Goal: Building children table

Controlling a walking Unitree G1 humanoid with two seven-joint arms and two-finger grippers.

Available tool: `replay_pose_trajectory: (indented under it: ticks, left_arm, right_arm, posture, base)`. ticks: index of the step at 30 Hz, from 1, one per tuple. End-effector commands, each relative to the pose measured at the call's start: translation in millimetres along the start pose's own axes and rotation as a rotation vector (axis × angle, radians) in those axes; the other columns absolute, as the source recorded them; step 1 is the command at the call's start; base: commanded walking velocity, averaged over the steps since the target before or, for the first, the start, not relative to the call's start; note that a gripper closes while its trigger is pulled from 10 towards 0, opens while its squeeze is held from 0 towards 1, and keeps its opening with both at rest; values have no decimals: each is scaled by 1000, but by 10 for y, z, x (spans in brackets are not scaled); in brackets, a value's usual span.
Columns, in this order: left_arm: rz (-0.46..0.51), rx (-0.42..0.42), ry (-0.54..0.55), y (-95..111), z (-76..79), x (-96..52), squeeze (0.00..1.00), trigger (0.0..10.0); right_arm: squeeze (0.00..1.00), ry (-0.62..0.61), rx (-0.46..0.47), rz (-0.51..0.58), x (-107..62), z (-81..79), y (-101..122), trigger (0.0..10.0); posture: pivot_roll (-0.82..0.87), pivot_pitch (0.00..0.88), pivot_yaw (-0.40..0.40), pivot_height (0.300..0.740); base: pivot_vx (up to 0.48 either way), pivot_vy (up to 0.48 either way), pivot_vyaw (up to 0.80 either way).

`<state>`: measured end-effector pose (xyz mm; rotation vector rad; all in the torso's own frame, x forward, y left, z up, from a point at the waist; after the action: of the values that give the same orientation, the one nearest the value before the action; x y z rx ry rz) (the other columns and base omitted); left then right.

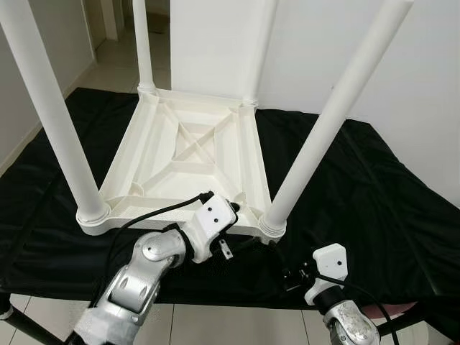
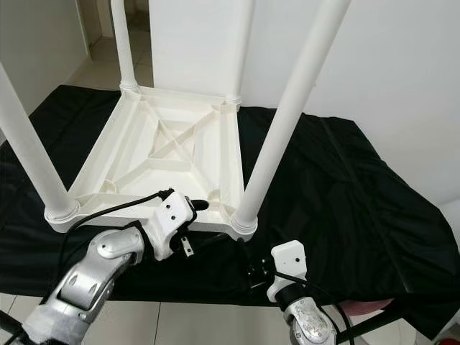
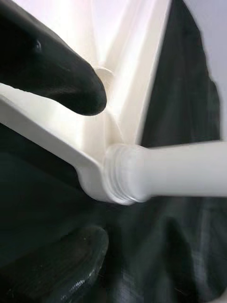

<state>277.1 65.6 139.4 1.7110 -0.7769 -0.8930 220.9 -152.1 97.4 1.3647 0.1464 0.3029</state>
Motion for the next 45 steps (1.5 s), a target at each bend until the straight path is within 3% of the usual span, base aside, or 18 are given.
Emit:
replay_pose_trajectory:
  ticks: [1,4,5,13,24,25,26,27,28,29,30,31,32,33,41,44,45]
  left_arm:
    - [-51,37,43,-74,-36,28,1000,10000]
    - [-110,87,84,-139,-95,42,953,10000]
    - [-120,97,89,-150,-107,43,0,10000]
    - [-179,88,183,-197,-287,103,0,10000]
    - [-270,73,139,-295,-434,124,0,10000]
    - [-296,74,137,-332,-460,104,0,5098]
    - [-296,74,137,-332,-460,104,0,5098]
    - [-331,81,126,-378,-490,73,0,1059]
    - [-346,83,118,-398,-502,52,0,3333]
    - [-346,83,118,-398,-502,52,0,3333]
    - [-356,84,103,-411,-505,35,0,4039]
    - [-362,85,94,-419,-509,25,0,5451]
    - [-362,85,94,-419,-509,25,0,5451]
    - [-375,92,96,-429,-526,12,0,10000]
    - [-392,111,113,-418,-615,-22,0,10000]
    - [-338,98,100,-315,-612,-45,0,10000]
    - [-254,46,70,-192,-571,-69,0,10000]
  right_arm:
    - [0,-11,-7,-14,-4,44,-29,10000]
    - [0,-12,-9,-15,6,49,-30,10000]
    - [0,-12,-9,-16,6,50,-29,10000]
    - [0,-15,-11,-25,-5,49,-39,10000]
    - [0,-30,-15,-33,0,38,-56,10000]
    - [0,-34,-17,-34,1,40,-57,10000]
    - [0,-34,-17,-34,1,40,-57,10000]
    - [0,-38,-18,-34,0,39,-57,10000]
    - [0,-40,-19,-35,-1,36,-58,10000]
    - [0,-40,-19,-35,-1,36,-58,10000]
    - [0,-41,-20,-36,-2,32,-60,10000]
    - [0,-43,-20,-36,-2,30,-61,10000]
    - [0,-43,-20,-36,-2,30,-61,10000]
    - [0,-44,-20,-37,-2,27,-64,10000]
    - [0,-42,-18,-42,0,8,-73,10000]
    - [0,-39,-17,-42,-3,3,-70,10000]
    - [0,-37,-15,-42,-5,5,-67,10000]
  posture:
    - [-19,0,-93,740]
    - [-21,0,-92,740]
    - [-21,0,-92,740]
    - [-30,0,-83,740]
    - [-38,0,-64,740]
    - [-39,0,-61,740]
    - [-39,0,-61,740]
    - [-40,0,-56,740]
    - [-40,0,-53,740]
    - [-40,0,-53,740]
    - [-40,0,-53,740]
    - [-40,0,-53,740]
    - [-40,0,-53,740]
    - [-38,0,-53,740]
    - [-35,0,-53,740]
    - [-34,0,-54,740]
    - [-33,0,-56,740]
  base:
    - [0,0,0]
    - [0,0,0]
    - [0,0,0]
    - [0,0,0]
    - [0,0,0]
    - [0,0,0]
    - [0,0,0]
    - [0,0,0]
    - [0,0,0]
    - [0,0,0]
    - [0,0,0]
    - [0,0,0]
    - [0,0,0]
    - [0,0,0]
    - [0,0,0]
    - [0,0,0]
    - [0,0,0]
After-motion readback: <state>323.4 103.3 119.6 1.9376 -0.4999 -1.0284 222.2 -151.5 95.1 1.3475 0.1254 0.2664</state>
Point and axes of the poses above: a point about 5 cm out from each wrist's last joint towards the gripper, its own x axis pointing out of the wrist towards the gripper, its own y axis along the axis of the wrist's last joint, z = x × y, the point moved 1 cm from there along x, pointing out of the wrist towards the gripper, and after that the axes turned 5 degrees about -x, right-handed, at the moved point
